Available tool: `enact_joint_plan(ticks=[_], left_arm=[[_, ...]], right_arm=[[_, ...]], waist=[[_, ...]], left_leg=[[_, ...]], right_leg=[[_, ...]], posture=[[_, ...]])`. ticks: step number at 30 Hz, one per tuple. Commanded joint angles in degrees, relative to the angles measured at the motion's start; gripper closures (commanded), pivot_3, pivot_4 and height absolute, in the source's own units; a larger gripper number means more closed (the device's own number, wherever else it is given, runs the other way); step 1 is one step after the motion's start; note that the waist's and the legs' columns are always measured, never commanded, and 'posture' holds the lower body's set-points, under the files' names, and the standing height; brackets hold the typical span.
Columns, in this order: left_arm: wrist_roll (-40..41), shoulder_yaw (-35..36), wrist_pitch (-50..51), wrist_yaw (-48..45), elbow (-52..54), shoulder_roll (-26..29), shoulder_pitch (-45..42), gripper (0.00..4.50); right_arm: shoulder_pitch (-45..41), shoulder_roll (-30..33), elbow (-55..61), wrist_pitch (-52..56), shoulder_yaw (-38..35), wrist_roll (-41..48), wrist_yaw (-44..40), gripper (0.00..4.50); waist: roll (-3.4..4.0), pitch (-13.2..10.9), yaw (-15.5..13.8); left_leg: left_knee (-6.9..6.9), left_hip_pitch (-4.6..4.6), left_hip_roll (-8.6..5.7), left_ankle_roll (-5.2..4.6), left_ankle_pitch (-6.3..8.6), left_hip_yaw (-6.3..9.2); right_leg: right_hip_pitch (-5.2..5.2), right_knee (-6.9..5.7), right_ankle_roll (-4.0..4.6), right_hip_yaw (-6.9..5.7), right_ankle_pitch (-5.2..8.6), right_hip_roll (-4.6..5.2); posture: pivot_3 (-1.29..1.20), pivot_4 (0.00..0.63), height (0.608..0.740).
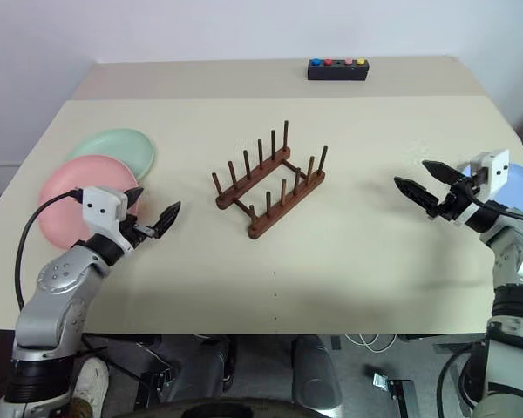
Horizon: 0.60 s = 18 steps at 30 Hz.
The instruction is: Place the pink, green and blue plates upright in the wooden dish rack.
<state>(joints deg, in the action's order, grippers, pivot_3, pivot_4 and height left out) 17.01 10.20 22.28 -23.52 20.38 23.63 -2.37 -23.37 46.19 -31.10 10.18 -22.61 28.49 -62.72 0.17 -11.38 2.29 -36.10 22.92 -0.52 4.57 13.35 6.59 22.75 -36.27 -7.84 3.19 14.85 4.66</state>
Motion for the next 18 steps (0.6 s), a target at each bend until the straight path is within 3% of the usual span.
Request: enact_joint_plan(ticks=[1, 14, 18], left_arm=[[1.1, 0.8, 0.2, -1.0, 1.4, 1.0, 0.1, 0.0], [2.5, 0.6, 0.7, -4.1, 2.4, 2.1, 1.3, 0.0], [6.0, 0.9, 1.8, -8.9, 4.0, 3.9, 3.1, 0.0]], right_arm=[[0.8, 0.9, 3.8, 0.5, -2.5, 1.8, 0.2, 0.05], [1.6, -2.7, 7.5, 0.6, -1.0, 1.5, 2.5, 0.05], [3.7, -3.9, 10.8, 1.3, -0.4, 1.5, 3.1, 0.05]], waist=[[0.0, 0.0, 0.0], [0.0, 0.0, 0.1], [0.0, 0.0, 0.1]], left_leg=[[0.0, 0.0, 0.0, 0.0, 0.0, 0.0], [0.02, -0.04, 0.01, 0.0, 0.0, -0.01], [0.02, -0.03, 0.01, 0.0, 0.0, 0.0]], right_leg=[[0.0, 0.0, 0.0, 0.0, 0.0, 0.0], [-0.01, 0.0, 0.0, 0.0, 0.0, -0.01], [-0.01, 0.0, 0.0, 0.0, 0.01, -0.01]], posture=[[0.0, 0.15, 0.734], [0.0, 0.15, 0.734], [0.0, 0.15, 0.734]])
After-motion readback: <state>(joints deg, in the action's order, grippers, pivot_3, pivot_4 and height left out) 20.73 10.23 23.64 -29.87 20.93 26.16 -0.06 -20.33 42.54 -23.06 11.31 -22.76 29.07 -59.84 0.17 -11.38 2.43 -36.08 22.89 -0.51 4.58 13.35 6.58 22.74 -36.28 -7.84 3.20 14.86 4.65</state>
